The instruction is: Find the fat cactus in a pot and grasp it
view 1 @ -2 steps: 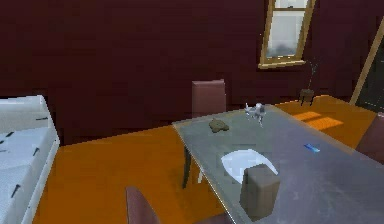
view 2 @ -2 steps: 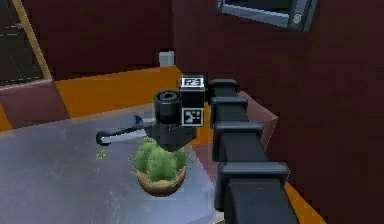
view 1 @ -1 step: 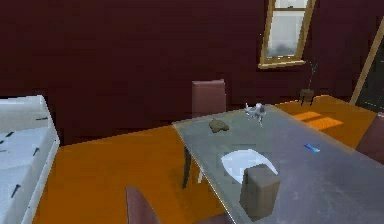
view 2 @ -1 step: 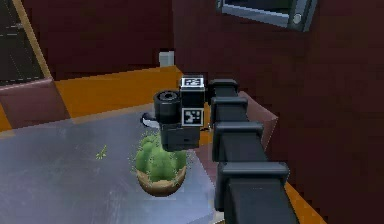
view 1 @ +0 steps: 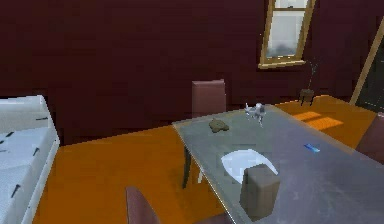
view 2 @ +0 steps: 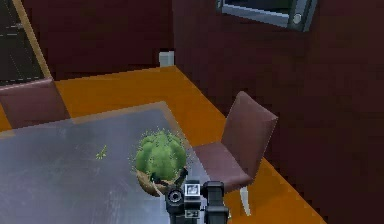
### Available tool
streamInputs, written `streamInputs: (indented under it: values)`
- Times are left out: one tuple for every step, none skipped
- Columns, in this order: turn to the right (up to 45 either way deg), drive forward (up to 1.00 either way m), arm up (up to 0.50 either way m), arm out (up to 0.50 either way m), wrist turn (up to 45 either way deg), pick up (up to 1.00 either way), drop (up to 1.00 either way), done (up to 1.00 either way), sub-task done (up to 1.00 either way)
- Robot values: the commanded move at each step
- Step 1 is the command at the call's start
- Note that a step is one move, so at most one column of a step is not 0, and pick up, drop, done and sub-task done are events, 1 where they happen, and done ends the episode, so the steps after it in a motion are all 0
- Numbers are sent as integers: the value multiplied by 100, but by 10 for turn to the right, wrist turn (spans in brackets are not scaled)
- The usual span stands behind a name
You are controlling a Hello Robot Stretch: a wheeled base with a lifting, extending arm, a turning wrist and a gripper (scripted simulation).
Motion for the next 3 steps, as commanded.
streamInputs:
  values:
    - [0,0,0,0,0,100,0,0,0]
    - [0,0,10,0,0,0,0,0,0]
    - [0,0,0,0,0,0,0,100,0]
